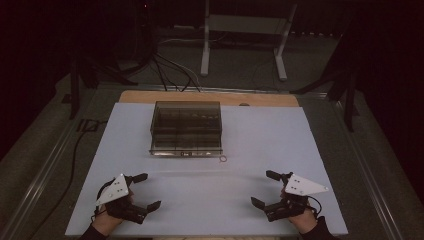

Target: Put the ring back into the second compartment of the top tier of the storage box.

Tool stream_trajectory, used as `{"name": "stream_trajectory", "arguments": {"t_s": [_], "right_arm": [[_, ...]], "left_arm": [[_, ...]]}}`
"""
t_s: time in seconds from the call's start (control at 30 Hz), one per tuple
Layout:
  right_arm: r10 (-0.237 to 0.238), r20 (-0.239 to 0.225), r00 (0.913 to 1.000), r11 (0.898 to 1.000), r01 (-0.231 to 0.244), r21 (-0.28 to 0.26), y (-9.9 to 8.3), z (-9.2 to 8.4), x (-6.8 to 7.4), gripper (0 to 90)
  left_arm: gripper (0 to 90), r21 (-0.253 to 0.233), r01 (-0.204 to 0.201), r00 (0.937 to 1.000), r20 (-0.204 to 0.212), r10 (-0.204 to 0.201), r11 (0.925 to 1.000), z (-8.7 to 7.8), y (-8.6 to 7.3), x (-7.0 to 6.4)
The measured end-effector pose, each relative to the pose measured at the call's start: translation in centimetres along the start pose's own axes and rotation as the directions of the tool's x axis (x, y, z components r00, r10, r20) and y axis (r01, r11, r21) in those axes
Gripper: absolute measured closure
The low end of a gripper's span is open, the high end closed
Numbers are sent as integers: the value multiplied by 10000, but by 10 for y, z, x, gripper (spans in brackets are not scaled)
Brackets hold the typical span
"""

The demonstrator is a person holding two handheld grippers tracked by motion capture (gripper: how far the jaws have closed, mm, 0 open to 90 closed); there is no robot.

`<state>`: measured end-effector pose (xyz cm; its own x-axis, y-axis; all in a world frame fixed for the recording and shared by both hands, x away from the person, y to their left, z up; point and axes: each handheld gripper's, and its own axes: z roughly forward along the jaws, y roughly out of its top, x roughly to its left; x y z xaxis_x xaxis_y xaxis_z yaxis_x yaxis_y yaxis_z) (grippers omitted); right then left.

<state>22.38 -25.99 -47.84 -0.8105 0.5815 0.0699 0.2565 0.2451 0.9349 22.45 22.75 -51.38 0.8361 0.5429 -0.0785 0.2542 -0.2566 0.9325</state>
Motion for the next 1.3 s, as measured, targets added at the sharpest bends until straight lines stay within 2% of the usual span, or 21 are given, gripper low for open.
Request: {"name": "stream_trajectory", "arguments": {"t_s": [0.13,0.37,0.77,1.3], "right_arm": [[-41,150,9999,10000,42,-67,5,1,-2,0],[-112,154,9998,9998,115,-173,10,3,-4,0],[-143,440,9989,9999,147,-90,21,18,-10,0],[-111,379,9992,9999,114,-76,32,40,-18,0]], "left_arm": [[6,26,-45,10000,35,45,10000,1,0,-1],[6,-21,-38,10000,-16,38,10000,0,0,0],[6,52,-19,10000,83,18,10000,2,-1,-1],[6,9,2,9999,159,-2,10000,1,0,0]]}}
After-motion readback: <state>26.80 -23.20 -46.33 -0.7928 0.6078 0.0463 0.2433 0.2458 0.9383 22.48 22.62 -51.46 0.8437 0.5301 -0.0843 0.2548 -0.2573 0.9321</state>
